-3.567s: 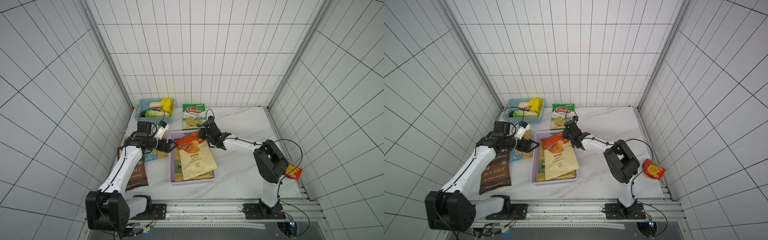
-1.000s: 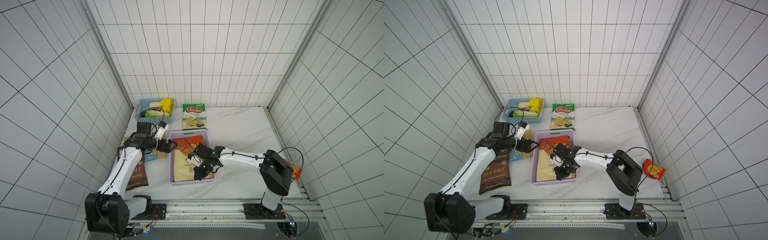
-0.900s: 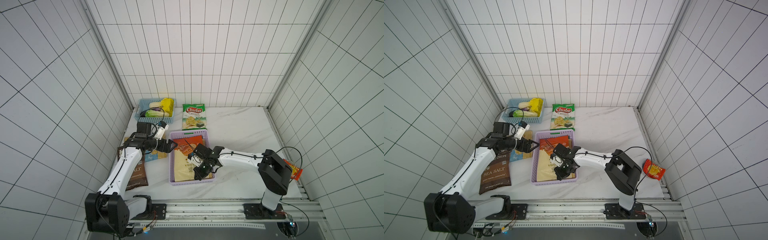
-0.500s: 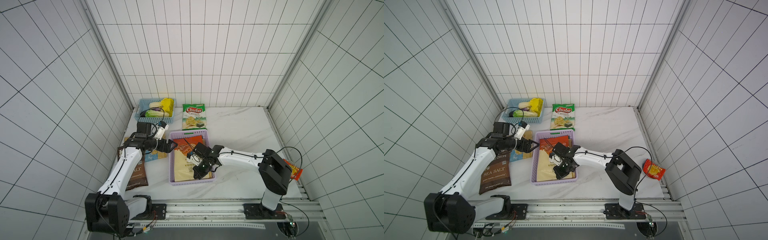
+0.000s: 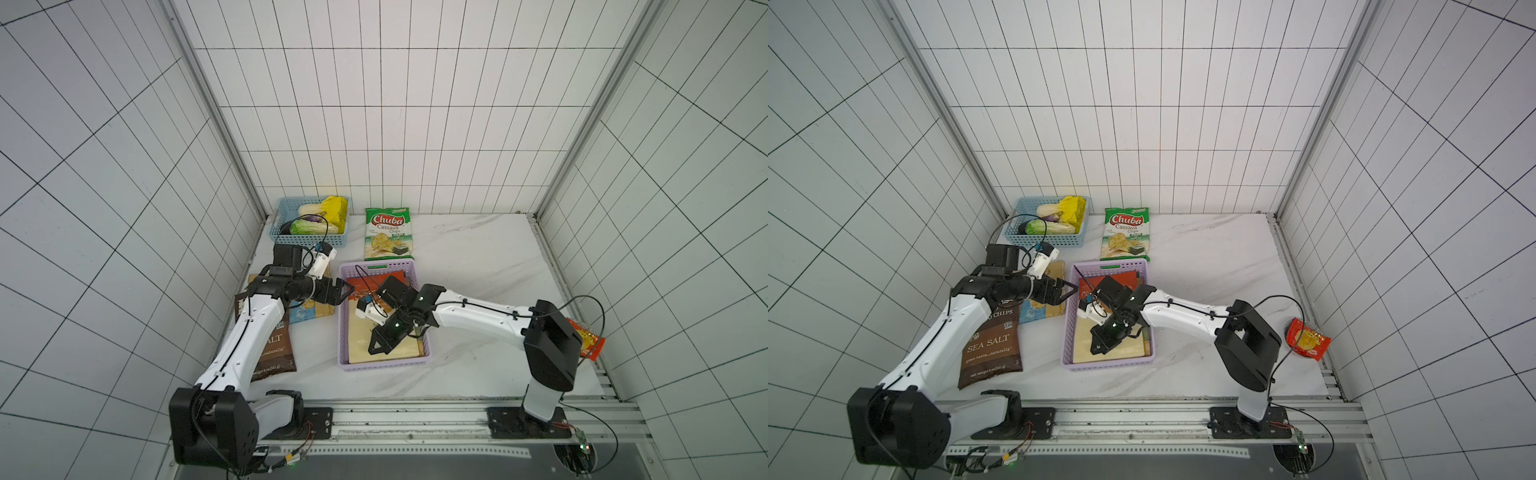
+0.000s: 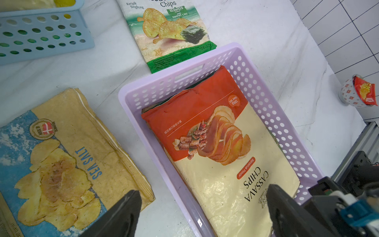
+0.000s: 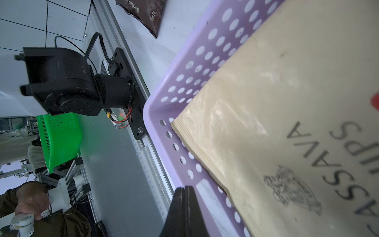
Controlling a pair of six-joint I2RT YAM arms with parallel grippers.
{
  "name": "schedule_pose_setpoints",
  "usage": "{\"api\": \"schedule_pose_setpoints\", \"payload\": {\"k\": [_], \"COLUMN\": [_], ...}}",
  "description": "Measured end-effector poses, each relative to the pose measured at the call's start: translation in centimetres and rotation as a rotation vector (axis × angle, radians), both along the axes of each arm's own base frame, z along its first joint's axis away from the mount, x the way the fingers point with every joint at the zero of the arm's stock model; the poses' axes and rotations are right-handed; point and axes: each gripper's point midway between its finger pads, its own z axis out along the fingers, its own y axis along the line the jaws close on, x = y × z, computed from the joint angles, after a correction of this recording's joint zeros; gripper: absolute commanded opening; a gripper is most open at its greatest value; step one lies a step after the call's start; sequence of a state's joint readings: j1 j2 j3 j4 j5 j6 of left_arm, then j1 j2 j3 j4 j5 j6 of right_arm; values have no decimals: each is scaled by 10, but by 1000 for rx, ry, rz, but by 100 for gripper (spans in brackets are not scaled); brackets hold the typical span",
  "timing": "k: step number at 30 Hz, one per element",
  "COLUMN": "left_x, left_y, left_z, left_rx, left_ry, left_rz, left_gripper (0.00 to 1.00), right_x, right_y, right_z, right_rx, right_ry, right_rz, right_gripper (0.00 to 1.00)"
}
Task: Put the potato chips into the basket
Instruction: Place the potato chip in the basket.
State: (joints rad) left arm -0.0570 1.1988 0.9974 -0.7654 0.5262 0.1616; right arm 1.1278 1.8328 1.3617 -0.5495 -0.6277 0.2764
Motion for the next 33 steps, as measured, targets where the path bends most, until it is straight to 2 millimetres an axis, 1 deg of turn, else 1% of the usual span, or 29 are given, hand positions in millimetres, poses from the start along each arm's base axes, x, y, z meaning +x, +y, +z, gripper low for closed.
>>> {"api": "schedule_pose_setpoints", "payload": {"k": [3, 6, 11, 14, 20, 28, 31, 33], "left_x": [4, 12, 22, 24, 26, 26, 26, 26], "left_y": [9, 23, 43, 47, 49, 49, 49, 49], "left_z": [8, 16, 19, 20, 21, 21, 21, 21], "left_rx": [16, 34, 66, 71, 74, 74, 73, 73], "left_ry": [-35, -76, -96, -100, -108, -108, -108, -108], "left_rz": [53, 123, 224, 247, 258, 258, 258, 258], "left_gripper": [94, 94, 95, 95, 95, 95, 96, 96], "right_x": [0, -1, 1, 2, 2, 2, 3, 4], "right_y": [11, 20, 30, 32, 31, 32, 32, 32], "right_z": [-13, -23, -32, -41, -58, -61, -57, -49], "right_rx": [-13, -25, -29, -41, -76, -81, -76, -63], "right_ry": [15, 31, 36, 41, 59, 63, 60, 50], "right_rz": [12, 23, 28, 27, 21, 15, 11, 5], "right_gripper": [0, 0, 0, 0, 0, 0, 10, 15]}}
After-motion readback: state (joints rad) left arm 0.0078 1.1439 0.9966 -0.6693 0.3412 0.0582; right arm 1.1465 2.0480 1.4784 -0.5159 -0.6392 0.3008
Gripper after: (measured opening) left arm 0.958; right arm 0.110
